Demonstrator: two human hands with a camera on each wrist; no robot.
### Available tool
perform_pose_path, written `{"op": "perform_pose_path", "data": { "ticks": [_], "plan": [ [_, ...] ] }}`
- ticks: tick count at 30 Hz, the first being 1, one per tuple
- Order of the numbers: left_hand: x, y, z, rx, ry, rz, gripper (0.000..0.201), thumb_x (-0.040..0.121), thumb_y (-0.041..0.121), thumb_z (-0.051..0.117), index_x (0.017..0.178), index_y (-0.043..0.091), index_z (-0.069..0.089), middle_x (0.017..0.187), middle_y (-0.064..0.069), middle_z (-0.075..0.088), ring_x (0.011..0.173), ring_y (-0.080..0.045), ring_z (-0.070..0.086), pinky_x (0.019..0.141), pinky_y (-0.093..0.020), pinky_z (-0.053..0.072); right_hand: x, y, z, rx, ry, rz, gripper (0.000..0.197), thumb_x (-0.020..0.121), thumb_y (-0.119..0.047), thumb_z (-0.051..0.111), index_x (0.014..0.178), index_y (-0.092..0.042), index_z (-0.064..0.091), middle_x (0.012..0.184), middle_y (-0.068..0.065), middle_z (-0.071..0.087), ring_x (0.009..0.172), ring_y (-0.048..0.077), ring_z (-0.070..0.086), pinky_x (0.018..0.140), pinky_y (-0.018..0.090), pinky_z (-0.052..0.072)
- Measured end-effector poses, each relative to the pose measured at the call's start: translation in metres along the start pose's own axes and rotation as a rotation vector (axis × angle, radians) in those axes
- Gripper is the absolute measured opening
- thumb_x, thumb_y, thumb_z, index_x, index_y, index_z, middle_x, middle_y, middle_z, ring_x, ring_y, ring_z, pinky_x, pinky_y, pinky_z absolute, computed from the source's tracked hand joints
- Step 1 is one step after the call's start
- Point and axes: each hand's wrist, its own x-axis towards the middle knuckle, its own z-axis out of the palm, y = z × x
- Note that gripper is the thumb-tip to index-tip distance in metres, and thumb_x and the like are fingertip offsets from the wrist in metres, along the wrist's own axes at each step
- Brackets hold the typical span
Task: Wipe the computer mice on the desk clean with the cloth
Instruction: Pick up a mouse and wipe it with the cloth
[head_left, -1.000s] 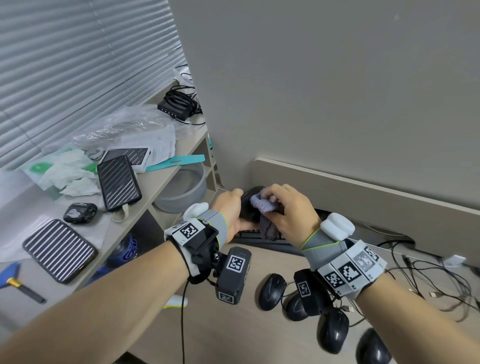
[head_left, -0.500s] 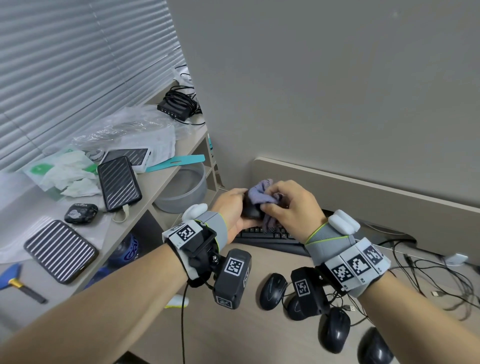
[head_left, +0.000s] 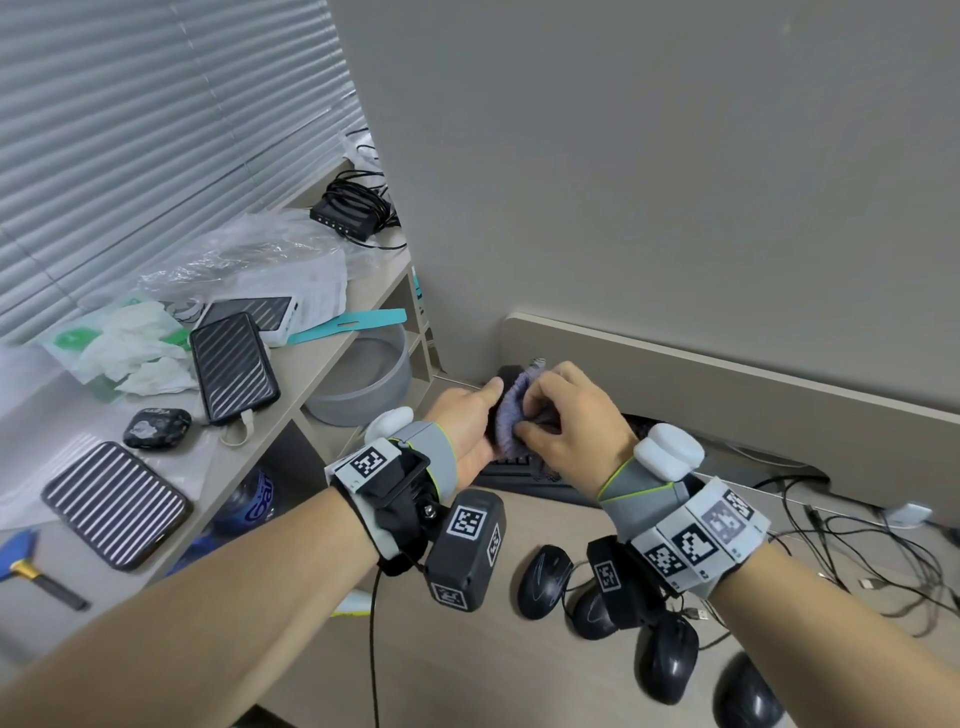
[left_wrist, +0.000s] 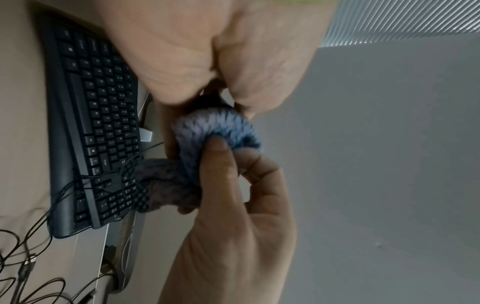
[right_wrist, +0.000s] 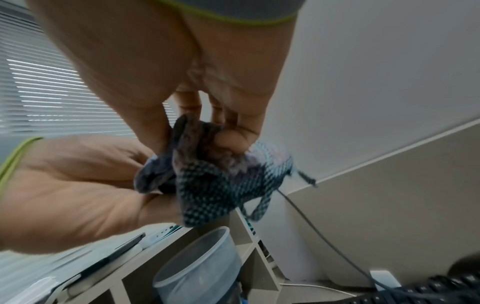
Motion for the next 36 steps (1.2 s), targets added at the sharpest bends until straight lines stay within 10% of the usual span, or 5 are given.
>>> {"op": "perform_pose_path", "data": {
  "ticks": [7, 12, 17, 26, 36],
  "plan": [
    [-0.001, 0.001, 0.005, -0.006, 0.013, -0.013, 0.022, 0.102, 0.017, 0.047, 0.087, 0.003, 0.057, 0.073, -0.019, 0.063, 0.06, -0.027, 0.064, 0.054, -0.039, 0.055, -0.004, -0.008, 0.007, -0.044, -0.012, -0.125, 0.017, 0.073, -0.013, 0.058, 0.09, -0.014, 0.06, 0.092, 0.001, 0.05, 0.078, 0.02, 0.053, 0.063, 0.029, 0.042],
    [-0.005, 0.001, -0.001, -0.037, -0.005, 0.013, 0.025, 0.103, 0.013, 0.044, 0.118, -0.006, 0.049, 0.115, -0.03, 0.061, 0.088, -0.037, 0.066, 0.066, -0.053, 0.055, -0.004, 0.015, 0.0, -0.028, 0.037, -0.051, 0.014, 0.069, -0.007, 0.056, 0.078, -0.016, 0.054, 0.082, 0.0, 0.046, 0.07, 0.025, 0.053, 0.06, 0.033, 0.044],
    [-0.002, -0.003, 0.001, -0.008, 0.038, 0.04, 0.029, 0.102, 0.016, 0.048, 0.117, -0.009, 0.052, 0.1, -0.026, 0.06, 0.074, -0.031, 0.062, 0.068, -0.045, 0.052, -0.008, 0.001, 0.011, -0.046, -0.02, -0.123, 0.012, 0.071, -0.009, 0.057, 0.081, -0.014, 0.056, 0.086, 0.002, 0.047, 0.071, 0.021, 0.051, 0.06, 0.031, 0.042],
    [-0.007, 0.005, -0.008, -0.079, -0.031, -0.086, 0.035, 0.105, 0.016, 0.036, 0.132, -0.001, 0.049, 0.129, -0.023, 0.058, 0.108, -0.037, 0.059, 0.072, -0.052, 0.052, -0.001, 0.02, 0.005, 0.062, 0.096, -0.036, 0.014, 0.07, -0.002, 0.06, 0.08, -0.011, 0.058, 0.086, -0.002, 0.05, 0.072, 0.006, 0.044, 0.067, 0.005, 0.033],
    [-0.012, -0.004, -0.015, 0.126, -0.135, 0.033, 0.016, 0.101, 0.012, 0.049, 0.109, 0.009, 0.062, 0.116, -0.023, 0.065, 0.105, -0.035, 0.064, 0.075, -0.052, 0.059, 0.015, 0.023, -0.007, 0.032, 0.136, 0.052, 0.019, 0.071, 0.0, 0.066, 0.084, -0.013, 0.062, 0.083, 0.008, 0.057, 0.073, 0.02, 0.051, 0.064, 0.019, 0.032]
  ]
}}
